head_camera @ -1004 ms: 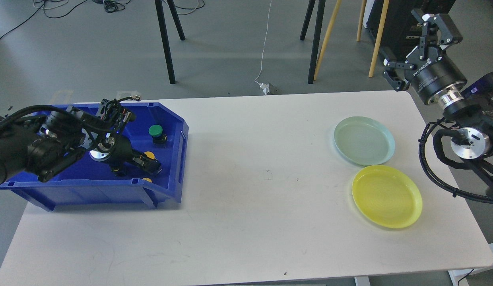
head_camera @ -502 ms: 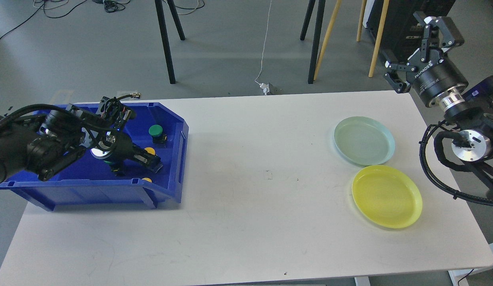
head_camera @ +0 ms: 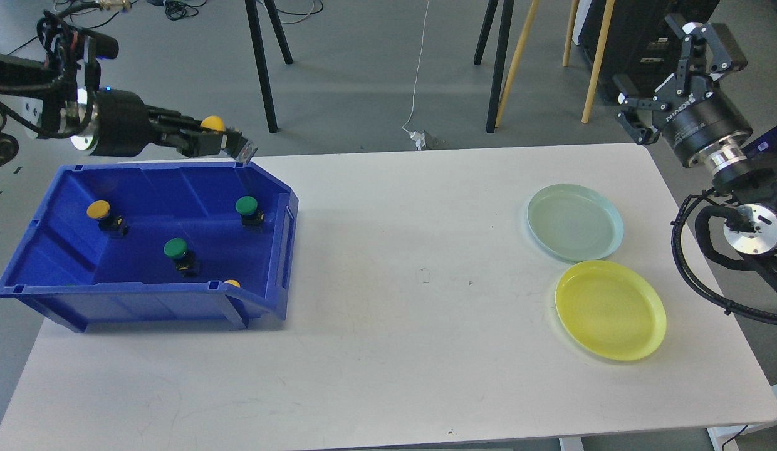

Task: Pass button and place on color plate
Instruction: 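Lift the button and raise the left gripper toward the center, then bring the right gripper to the left gripper and take the button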

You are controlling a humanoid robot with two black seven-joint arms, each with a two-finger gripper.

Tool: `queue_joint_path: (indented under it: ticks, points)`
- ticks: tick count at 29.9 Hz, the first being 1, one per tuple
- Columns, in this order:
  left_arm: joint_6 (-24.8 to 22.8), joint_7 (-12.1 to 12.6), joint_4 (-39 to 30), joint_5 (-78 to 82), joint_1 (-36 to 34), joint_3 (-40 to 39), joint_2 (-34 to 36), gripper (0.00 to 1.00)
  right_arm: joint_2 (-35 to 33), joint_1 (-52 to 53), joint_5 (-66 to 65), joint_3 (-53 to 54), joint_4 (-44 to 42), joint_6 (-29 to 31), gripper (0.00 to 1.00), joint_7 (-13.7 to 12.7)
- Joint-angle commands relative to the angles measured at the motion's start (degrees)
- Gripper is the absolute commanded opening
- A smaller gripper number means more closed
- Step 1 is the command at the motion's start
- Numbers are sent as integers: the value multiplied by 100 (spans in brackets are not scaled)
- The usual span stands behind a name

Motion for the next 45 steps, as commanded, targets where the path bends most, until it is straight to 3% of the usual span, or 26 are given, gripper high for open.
queue_joint_path:
  ticks: [1, 4, 9, 13, 19, 27, 45]
  points:
    - [2, -1, -321, -1627, 60, -717, -236, 7, -326, -120, -18, -4, 539, -101, 100, -1]
    - [2, -1, 55, -3123, 148, -814, -1184, 7, -888, -217, -97, -101, 1154, -505, 100, 8]
    - [2, -1, 1837, -4338, 824, -919, -3283, 7, -1619, -515, -298, -145, 2208, -795, 100, 122]
    - [2, -1, 2394, -4436, 1027, -1060, -4069, 7, -1664, -586, -448, -224, 2632, -1033, 100, 162]
    - [2, -1, 2456, -4462, 1071, -1175, -4236, 7, -945, -490, -975, -742, 2519, -1112, 100, 162]
    - [2, -1, 2465, -4638, 1335, -1447, -4307, 7, 454, 345, -985, -1199, 1447, -1121, 100, 162]
    - [2, -1, 2518, -4673, 1379, -1456, -4316, 7, 1456, 1339, -1002, -1964, 743, -1121, 96, 162]
